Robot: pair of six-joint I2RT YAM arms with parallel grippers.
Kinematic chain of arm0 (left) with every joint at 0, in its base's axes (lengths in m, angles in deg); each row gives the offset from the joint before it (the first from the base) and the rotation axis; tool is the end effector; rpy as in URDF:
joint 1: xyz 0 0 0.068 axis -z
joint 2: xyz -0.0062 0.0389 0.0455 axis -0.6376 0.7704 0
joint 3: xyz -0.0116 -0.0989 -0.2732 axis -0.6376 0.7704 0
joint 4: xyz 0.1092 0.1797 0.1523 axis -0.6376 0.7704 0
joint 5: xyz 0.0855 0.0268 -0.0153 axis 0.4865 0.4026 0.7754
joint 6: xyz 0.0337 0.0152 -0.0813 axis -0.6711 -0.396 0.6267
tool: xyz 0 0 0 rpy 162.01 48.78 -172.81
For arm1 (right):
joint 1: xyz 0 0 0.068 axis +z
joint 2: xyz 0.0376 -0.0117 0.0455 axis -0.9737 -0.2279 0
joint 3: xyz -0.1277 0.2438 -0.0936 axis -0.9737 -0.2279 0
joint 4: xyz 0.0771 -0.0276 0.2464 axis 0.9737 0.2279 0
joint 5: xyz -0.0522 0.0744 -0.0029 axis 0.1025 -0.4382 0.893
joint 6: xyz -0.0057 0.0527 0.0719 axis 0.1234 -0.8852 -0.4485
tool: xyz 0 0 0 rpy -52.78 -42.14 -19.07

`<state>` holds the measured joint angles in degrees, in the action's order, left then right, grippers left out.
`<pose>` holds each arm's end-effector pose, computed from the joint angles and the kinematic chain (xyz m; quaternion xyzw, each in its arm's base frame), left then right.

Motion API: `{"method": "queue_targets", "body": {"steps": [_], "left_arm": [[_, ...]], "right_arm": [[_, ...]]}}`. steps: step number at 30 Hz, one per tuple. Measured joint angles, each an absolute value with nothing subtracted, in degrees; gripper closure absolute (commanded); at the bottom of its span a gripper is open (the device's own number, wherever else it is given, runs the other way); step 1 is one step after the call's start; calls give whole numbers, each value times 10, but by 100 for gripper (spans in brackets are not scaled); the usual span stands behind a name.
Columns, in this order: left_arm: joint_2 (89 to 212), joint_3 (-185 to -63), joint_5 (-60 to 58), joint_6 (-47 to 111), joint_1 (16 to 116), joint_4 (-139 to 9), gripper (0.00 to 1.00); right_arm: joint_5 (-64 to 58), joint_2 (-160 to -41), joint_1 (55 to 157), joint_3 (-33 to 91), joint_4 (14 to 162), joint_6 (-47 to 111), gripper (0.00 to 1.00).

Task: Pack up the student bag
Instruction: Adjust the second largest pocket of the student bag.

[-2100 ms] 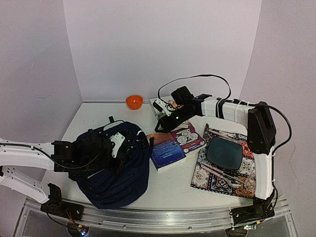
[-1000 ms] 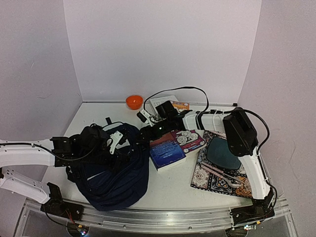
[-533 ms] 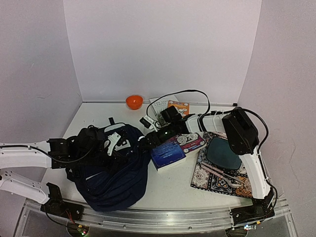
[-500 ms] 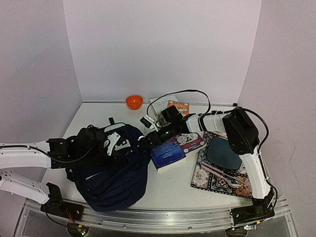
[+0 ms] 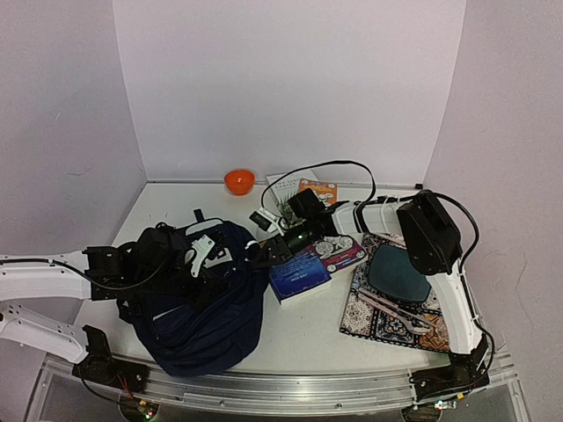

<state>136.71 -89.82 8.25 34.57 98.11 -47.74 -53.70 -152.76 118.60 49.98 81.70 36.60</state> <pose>0.1334 -0.2144 0.2256 0.3386 0.8338 -0.2493 0.3577 0.3602 0.4127 0.1608 -0.4816 0.6356 0.5548 0.2372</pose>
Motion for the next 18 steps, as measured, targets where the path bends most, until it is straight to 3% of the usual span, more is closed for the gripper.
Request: {"method": "queue_targets", "body": {"steps": [11, 18], "left_arm": [[1367, -898, 85, 346, 981, -478, 100], [1377, -898, 91, 349, 984, -483, 100]], "right_arm": [[-527, -1528, 1187, 523, 832, 360, 100], [-477, -1501, 1189, 507, 845, 369, 100]]}}
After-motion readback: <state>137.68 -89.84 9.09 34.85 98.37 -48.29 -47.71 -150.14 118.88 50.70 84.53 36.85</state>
